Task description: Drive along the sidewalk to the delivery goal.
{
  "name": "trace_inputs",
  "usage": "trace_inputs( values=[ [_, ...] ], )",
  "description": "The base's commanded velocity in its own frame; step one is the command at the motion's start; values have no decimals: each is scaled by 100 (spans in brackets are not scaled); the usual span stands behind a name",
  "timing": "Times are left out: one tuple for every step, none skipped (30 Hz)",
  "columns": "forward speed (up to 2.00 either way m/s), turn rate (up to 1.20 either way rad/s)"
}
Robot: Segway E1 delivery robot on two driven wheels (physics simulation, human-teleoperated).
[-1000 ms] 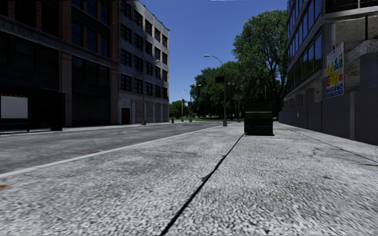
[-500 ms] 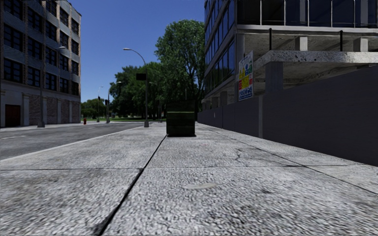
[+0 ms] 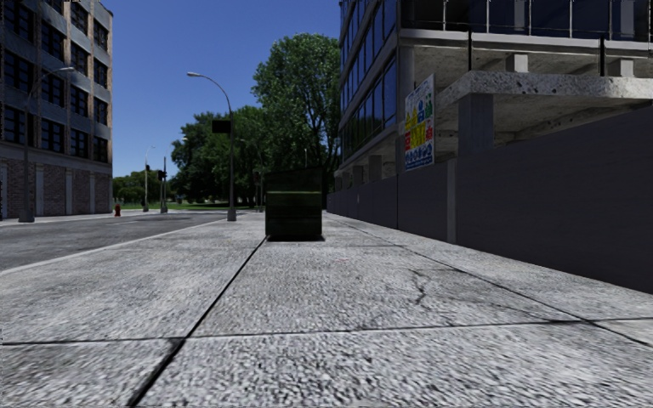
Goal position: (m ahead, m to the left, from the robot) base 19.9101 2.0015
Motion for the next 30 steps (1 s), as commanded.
trace_inputs(
  values=[
    [200,-120],
    [200,-120],
    [200,-120],
    [200,-120],
    [200,-120],
    [200,-120],
    [200,-120],
    [200,-120],
    [200,-120],
    [200,-120],
    [200,-120],
    [200,-114],
    [200,0],
    [200,0],
    [200,0],
    [200,0],
    [200,0],
    [200,0],
    [200,0],
    [200,0],
    [200,0],
    [200,0],
    [200,0],
    [200,17],
    [200,48],
    [200,94],
    [200,94],
    [200,120],
    [200,120],
    [200,120]
  ],
)
